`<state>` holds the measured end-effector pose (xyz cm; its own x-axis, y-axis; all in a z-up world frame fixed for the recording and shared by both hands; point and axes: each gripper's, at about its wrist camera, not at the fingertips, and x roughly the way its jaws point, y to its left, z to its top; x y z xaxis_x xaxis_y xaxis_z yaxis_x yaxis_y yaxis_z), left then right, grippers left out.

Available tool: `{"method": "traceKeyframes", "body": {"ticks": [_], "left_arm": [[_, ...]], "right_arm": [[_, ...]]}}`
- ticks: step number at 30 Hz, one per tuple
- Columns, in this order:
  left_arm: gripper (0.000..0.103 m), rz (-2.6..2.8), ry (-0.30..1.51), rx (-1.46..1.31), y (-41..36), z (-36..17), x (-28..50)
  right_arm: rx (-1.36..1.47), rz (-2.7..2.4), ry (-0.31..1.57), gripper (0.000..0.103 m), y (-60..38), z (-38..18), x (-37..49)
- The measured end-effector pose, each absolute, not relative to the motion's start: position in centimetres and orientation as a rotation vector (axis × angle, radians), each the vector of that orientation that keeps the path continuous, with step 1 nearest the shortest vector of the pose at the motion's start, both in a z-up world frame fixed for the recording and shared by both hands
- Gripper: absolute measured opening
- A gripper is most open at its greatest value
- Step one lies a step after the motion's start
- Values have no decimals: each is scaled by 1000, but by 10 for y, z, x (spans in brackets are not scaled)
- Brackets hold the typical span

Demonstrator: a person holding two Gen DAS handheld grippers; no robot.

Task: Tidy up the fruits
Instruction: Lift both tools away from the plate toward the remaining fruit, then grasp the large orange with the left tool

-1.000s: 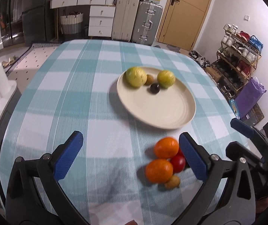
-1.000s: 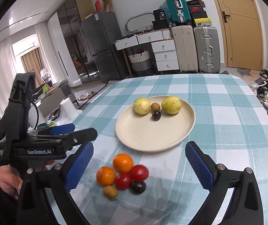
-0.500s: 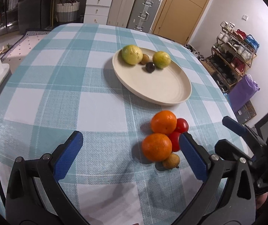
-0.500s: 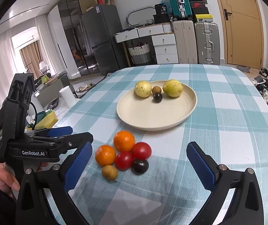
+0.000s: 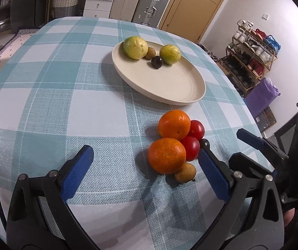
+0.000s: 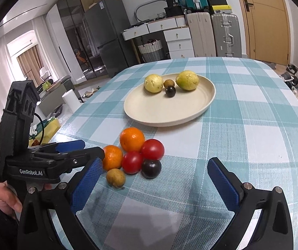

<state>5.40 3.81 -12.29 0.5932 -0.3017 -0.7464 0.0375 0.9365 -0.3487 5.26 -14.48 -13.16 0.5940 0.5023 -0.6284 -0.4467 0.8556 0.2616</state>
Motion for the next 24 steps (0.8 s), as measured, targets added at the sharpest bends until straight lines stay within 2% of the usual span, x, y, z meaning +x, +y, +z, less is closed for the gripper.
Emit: {"method": "traceKeyframes", "body": {"ticks": [7,10,15,19,24], "left_arm": [[81,-246,929,-308,35,-127,61],[79,-280,926,-330,34,-127,60],[61,-358,937,-356,31,-129,61],[39,-394,946,-375,30,-132,63],[37,-419,947,-420,38,-136,63]], "right_arm": [[80,559,773,103,-146,-136,56],[69,561,785,103,-145,-138,56],[74,554,786,103,-147,-137,57],[73,551,785,103,-148,-137,57],[68,549,787,103,-148,-137,57]]}}
